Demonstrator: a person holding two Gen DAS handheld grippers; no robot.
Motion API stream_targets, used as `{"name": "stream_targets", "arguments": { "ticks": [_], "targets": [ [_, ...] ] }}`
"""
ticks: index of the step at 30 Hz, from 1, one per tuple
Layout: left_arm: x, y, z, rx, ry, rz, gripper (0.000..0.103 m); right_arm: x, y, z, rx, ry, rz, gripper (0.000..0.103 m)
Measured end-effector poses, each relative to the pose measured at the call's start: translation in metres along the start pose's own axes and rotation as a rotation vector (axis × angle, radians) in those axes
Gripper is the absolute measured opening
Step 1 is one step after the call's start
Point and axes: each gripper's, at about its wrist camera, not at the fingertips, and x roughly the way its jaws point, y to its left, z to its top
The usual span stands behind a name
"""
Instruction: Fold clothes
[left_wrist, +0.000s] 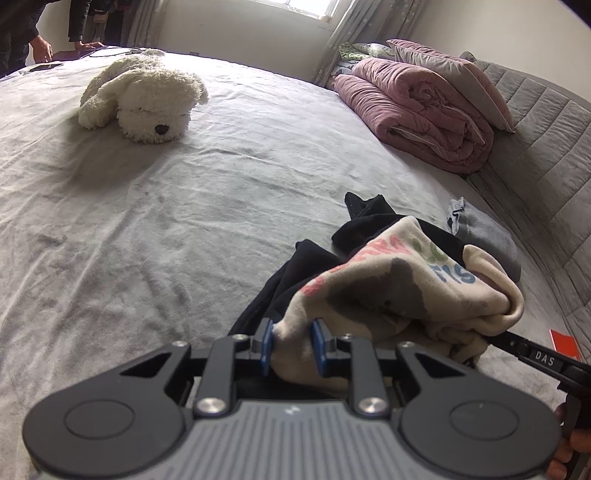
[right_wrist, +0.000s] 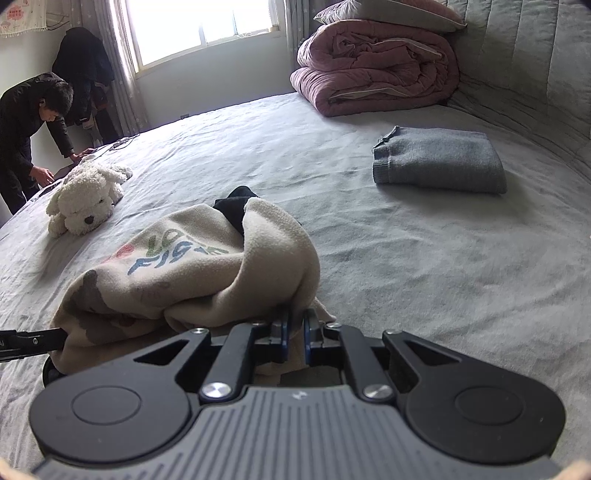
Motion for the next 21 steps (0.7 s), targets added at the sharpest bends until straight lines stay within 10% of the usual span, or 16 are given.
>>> {"name": "stream_targets", "arguments": {
  "ticks": [21],
  "targets": [
    [-0.021,-0.017,-0.005,0.021,0.020,-0.215,0.011,-0.010,-0.006,0.024,-0.023,-0.097,-0.009,0.007]
  ]
}}
